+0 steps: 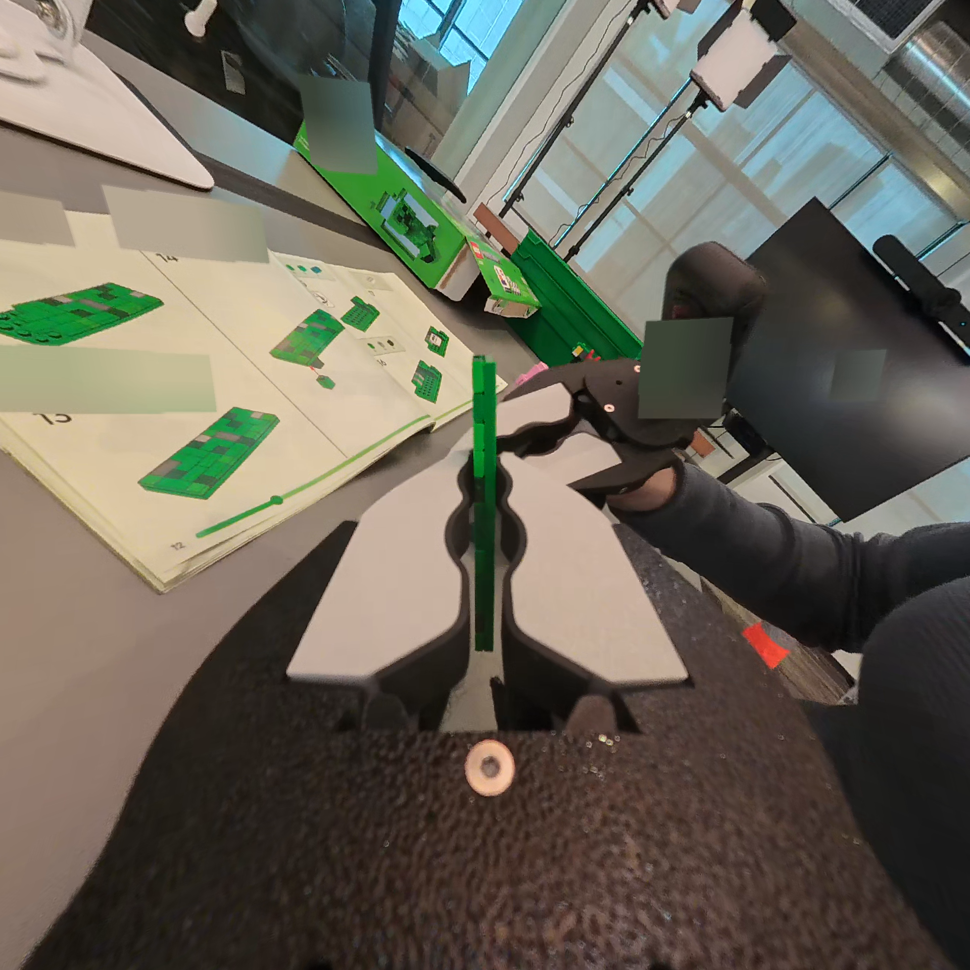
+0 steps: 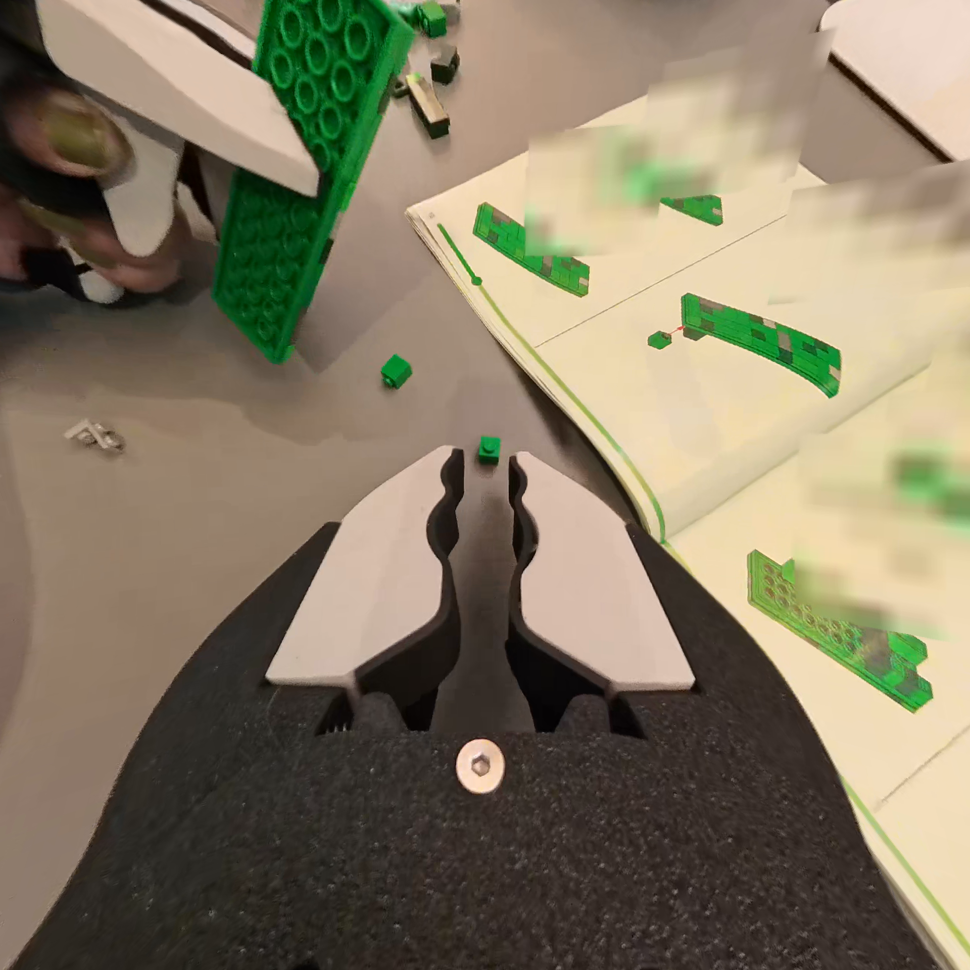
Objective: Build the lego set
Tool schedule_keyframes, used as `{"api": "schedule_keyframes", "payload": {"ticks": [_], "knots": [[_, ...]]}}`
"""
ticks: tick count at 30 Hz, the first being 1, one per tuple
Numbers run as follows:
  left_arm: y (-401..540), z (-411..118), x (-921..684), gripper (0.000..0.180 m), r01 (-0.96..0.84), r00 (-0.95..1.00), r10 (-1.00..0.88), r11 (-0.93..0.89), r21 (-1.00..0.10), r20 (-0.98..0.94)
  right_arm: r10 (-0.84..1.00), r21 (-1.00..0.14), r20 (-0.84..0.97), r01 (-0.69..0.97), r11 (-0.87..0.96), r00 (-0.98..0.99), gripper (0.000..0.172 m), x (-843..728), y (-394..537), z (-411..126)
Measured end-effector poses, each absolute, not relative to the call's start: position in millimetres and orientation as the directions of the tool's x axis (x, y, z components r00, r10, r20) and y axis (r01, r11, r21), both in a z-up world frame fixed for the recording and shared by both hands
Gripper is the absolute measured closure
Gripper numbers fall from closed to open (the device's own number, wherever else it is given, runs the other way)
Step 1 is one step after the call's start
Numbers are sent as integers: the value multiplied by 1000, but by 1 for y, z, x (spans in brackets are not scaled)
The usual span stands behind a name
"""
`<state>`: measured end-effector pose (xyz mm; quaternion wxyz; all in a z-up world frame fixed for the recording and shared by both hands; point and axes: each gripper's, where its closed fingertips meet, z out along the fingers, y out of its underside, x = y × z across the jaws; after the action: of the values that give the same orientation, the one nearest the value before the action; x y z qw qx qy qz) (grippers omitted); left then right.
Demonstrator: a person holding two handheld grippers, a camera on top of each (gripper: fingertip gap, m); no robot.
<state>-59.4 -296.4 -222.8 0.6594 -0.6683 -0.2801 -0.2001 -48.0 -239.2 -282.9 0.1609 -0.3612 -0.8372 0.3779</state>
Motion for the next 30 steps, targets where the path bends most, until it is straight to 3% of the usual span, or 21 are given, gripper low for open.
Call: {"api": "schedule_keyframes", "payload": {"ticks": [7,10,12,16,19,21,23,27,30], "knots": [[-296,-225,-59,174,646,757,108,17,-763,644,710,-710,21,490,506,-704,164,-55,-244,-294],[-295,-226,-58,175,642,761,110,6,-766,639,661,-631,26,500,593,-750,164,-47,-237,-291],[-294,-227,-56,175,637,766,111,-3,-771,633,609,-462,16,534,708,-793,164,-33,-216,-292],[-291,-226,-50,175,629,775,95,-22,-777,624,533,-23,11,533,846,-846,164,-3,-161,-289],[-289,-227,-47,175,616,786,91,-38,-786,612,509,174,-33,497,850,-860,165,14,-146,-293],[-288,-227,-46,175,609,792,89,-45,-792,604,486,242,-41,463,853,-873,164,18,-142,-300],[-288,-227,-45,175,606,794,88,-48,-794,601,478,237,-28,459,856,-878,164,14,-145,-300],[-287,-228,-44,175,606,795,83,-55,-794,601,504,115,-29,498,860,-863,158,10,-157,-299],[-286,-227,-42,175,603,797,68,-56,-796,600,534,-80,0,532,843,-845,149,9,-159,-293]]}}
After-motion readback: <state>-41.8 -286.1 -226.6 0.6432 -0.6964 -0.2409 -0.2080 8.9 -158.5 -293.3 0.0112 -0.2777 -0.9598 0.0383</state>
